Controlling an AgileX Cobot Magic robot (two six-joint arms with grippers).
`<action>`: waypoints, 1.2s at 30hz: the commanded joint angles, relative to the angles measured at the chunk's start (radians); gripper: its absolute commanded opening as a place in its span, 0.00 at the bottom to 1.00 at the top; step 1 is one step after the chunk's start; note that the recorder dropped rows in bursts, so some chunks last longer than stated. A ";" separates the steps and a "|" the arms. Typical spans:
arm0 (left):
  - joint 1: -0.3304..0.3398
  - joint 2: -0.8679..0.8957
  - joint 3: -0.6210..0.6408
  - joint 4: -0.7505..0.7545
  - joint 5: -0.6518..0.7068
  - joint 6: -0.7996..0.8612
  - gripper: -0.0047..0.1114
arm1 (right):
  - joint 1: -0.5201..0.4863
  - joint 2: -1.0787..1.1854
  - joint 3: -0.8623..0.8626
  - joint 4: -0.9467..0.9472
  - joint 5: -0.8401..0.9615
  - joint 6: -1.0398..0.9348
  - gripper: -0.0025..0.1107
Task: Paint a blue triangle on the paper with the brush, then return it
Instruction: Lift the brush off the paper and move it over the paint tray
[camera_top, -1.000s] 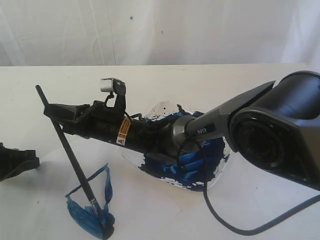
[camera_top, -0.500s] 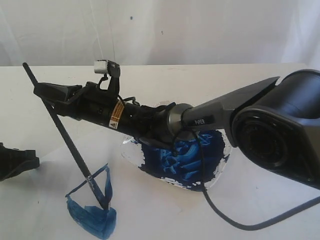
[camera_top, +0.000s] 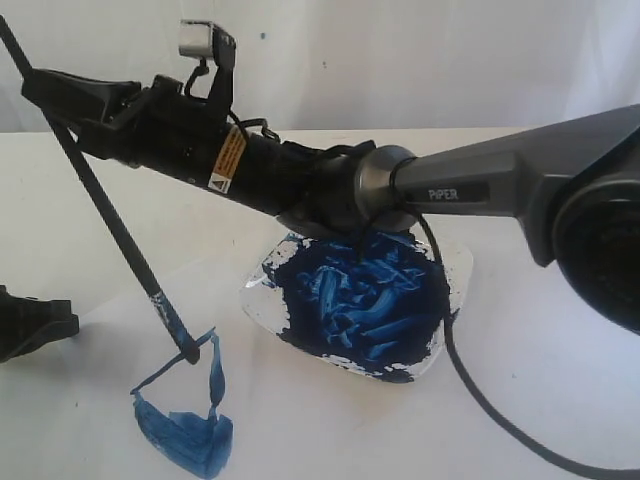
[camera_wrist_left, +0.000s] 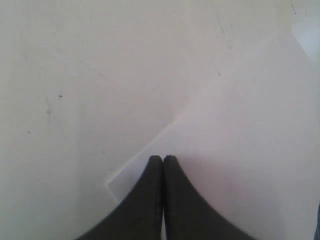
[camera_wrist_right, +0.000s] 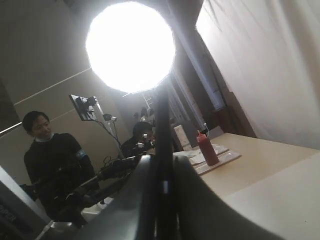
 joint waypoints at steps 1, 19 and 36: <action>0.000 0.010 0.005 0.011 0.128 0.006 0.04 | -0.026 -0.044 -0.003 -0.082 -0.015 0.016 0.02; 0.000 0.010 0.005 0.011 0.128 0.006 0.04 | -0.247 -0.124 -0.001 -0.316 -0.015 0.360 0.02; 0.000 0.010 0.005 0.011 0.128 0.008 0.04 | -0.448 -0.162 0.067 -0.323 -0.015 0.570 0.02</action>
